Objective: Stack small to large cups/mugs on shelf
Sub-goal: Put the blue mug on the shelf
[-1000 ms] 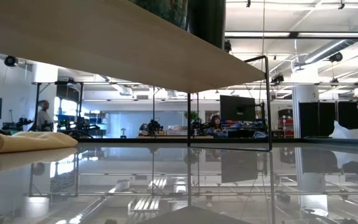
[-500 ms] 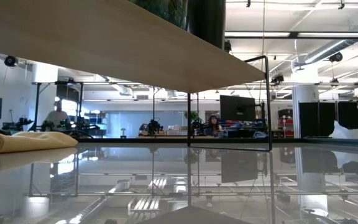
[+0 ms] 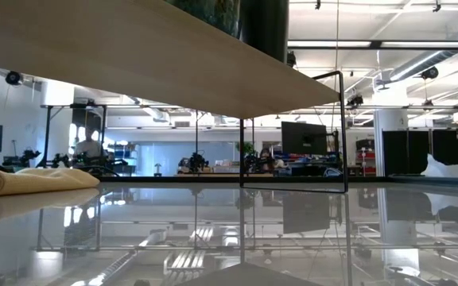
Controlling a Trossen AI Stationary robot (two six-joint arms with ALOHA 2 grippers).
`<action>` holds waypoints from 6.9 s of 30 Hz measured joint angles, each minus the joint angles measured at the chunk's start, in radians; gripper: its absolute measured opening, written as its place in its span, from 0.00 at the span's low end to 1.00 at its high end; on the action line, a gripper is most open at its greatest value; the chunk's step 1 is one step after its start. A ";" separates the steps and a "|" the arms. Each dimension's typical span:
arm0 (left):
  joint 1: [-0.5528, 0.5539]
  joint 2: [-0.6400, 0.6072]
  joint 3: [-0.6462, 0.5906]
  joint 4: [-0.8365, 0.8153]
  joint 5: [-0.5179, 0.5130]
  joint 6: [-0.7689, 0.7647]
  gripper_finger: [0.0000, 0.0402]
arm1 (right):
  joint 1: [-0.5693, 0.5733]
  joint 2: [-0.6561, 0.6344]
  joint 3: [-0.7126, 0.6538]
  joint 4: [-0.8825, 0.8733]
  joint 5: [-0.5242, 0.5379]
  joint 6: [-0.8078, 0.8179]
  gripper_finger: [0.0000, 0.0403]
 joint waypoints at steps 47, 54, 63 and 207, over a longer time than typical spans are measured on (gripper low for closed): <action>0.000 -0.067 -0.010 -0.099 -0.098 -0.021 0.27 | -0.110 0.170 0.202 0.002 -0.067 -0.373 0.02; 0.000 -0.169 -0.111 -0.094 -0.124 -0.090 0.27 | -0.249 0.166 0.466 -0.090 0.078 -0.550 0.02; 0.000 -0.305 -0.315 -0.034 -0.123 -0.194 0.27 | -0.377 0.166 0.684 -0.049 0.107 -0.762 0.02; -0.292 -0.481 -0.670 0.900 0.489 -0.008 0.07 | -0.401 0.318 0.818 0.206 0.084 -0.824 0.22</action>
